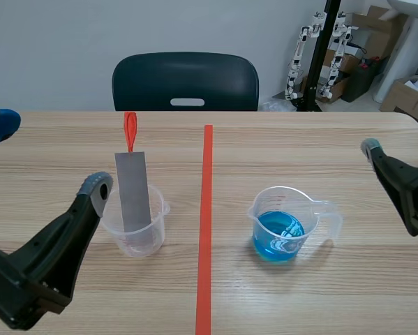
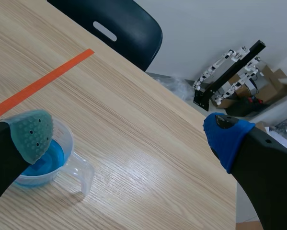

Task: Do the redox reaction experiment. return to the home posture

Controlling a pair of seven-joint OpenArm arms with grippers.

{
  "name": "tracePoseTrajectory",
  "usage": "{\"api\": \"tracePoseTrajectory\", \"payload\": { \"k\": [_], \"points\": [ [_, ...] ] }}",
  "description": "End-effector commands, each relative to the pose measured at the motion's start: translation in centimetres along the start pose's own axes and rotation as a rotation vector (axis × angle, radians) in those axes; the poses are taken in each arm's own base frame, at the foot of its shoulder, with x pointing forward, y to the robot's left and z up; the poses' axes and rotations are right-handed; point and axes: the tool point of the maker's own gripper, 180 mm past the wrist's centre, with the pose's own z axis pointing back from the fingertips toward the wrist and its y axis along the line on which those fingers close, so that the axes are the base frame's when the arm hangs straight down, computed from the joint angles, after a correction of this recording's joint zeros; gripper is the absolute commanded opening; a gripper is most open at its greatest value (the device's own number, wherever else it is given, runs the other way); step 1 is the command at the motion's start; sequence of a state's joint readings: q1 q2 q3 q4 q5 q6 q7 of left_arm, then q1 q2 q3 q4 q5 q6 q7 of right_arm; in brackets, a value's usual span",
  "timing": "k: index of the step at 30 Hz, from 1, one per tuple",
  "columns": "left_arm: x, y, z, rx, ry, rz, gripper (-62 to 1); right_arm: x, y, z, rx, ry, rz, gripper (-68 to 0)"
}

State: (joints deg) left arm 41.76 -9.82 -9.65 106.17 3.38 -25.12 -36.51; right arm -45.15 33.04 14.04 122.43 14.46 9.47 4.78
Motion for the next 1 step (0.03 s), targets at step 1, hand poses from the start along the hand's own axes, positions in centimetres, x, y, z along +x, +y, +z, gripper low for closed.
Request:
{"api": "tracePoseTrajectory", "payload": {
  "k": [1],
  "points": [
    [0.65, 0.16, -0.01, 0.011, -0.026, 0.001, 1.4, 0.80, -0.30, -0.04, -0.005, -0.024, 0.011, 0.4]
  ]
}}
